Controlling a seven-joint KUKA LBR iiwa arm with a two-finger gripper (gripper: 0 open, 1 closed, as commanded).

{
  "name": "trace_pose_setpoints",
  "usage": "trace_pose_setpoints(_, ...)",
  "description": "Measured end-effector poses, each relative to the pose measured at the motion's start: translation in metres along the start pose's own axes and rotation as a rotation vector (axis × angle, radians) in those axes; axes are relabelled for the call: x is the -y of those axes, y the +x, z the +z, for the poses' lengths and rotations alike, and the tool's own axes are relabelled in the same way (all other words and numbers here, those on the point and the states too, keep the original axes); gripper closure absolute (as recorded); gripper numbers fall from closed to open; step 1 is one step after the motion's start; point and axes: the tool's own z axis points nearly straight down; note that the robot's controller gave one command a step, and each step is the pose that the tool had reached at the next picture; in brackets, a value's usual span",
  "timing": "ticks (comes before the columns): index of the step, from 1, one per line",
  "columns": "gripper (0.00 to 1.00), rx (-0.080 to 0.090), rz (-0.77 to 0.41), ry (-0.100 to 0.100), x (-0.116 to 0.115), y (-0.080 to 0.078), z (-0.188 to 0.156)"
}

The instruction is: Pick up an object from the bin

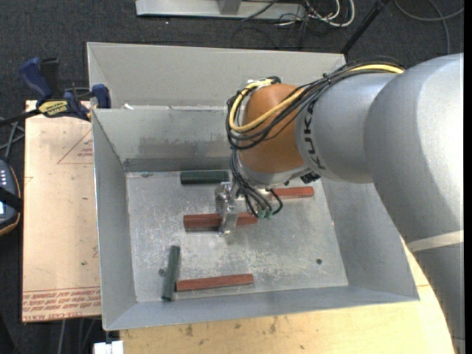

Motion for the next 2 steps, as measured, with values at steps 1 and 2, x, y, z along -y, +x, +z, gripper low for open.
trace_pose_setpoints(1,1.00,0.003,-0.070,0.001,-0.0127,-0.0214,-0.1338)
trace_pose_setpoints(2,1.00,0.002,-0.069,0.001,-0.0126,-0.0212,-0.1334)
